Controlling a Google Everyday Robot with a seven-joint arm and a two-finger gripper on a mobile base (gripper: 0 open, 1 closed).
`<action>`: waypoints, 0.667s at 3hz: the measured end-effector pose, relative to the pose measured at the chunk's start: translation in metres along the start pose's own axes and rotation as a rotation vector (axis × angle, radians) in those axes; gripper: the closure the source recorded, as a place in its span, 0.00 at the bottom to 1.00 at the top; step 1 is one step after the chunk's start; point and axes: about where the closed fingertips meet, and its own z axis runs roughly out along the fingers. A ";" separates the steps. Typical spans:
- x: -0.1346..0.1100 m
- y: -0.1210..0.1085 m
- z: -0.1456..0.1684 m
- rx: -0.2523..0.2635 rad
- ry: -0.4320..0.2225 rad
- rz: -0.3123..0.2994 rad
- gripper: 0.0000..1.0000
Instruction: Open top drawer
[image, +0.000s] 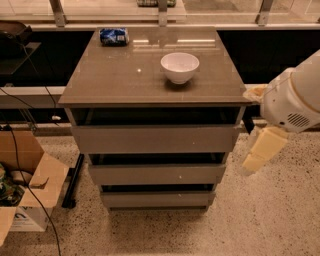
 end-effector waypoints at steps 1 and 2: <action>0.005 0.005 0.058 -0.059 -0.021 0.021 0.00; 0.005 0.007 0.065 -0.058 -0.005 0.029 0.00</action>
Offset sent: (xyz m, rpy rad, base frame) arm 0.0097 0.0136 -0.0409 0.0301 0.0389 0.0096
